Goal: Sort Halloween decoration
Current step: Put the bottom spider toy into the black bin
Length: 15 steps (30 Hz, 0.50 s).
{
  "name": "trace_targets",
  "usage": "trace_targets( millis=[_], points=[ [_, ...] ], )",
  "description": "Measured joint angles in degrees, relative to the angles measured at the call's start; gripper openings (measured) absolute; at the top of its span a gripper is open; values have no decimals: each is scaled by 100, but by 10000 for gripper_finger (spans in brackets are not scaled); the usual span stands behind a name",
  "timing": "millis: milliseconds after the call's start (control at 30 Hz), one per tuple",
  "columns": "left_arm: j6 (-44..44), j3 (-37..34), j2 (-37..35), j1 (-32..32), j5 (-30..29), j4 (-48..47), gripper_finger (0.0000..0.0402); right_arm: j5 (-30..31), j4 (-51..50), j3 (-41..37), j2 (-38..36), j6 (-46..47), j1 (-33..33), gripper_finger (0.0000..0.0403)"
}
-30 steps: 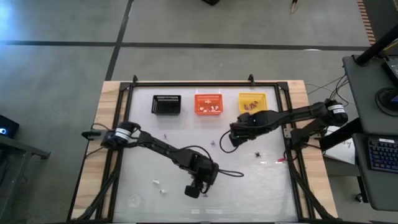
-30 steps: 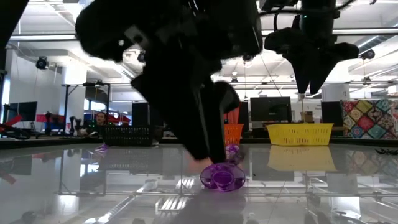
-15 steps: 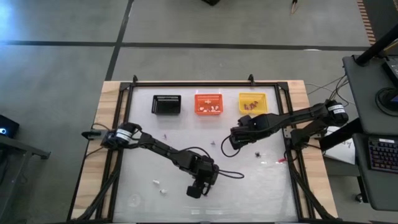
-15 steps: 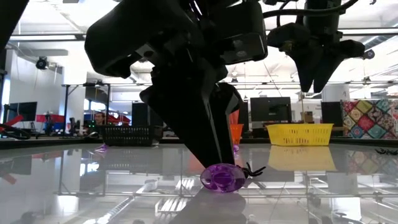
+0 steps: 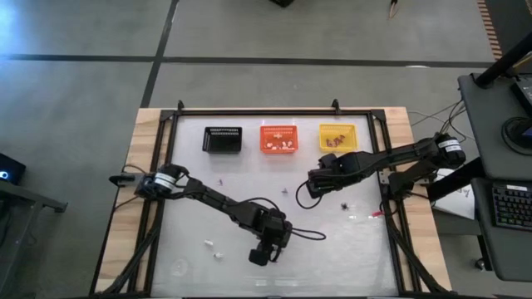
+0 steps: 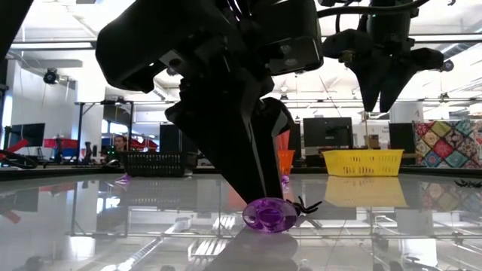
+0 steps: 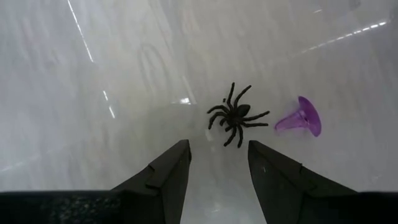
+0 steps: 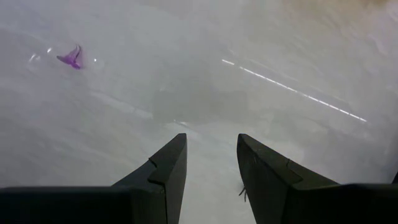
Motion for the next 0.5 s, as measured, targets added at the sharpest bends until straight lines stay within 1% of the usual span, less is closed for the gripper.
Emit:
trace_targets(
  millis=[300, 500],
  points=[
    [225, 12, -20, -115, -189, -31, 150, 1, 13, 0, 0, 8, 37, 134],
    [535, 221, -20, -170, -255, -89, 150, 3, 30, 0, 0, 6, 37, 134]
  ],
)
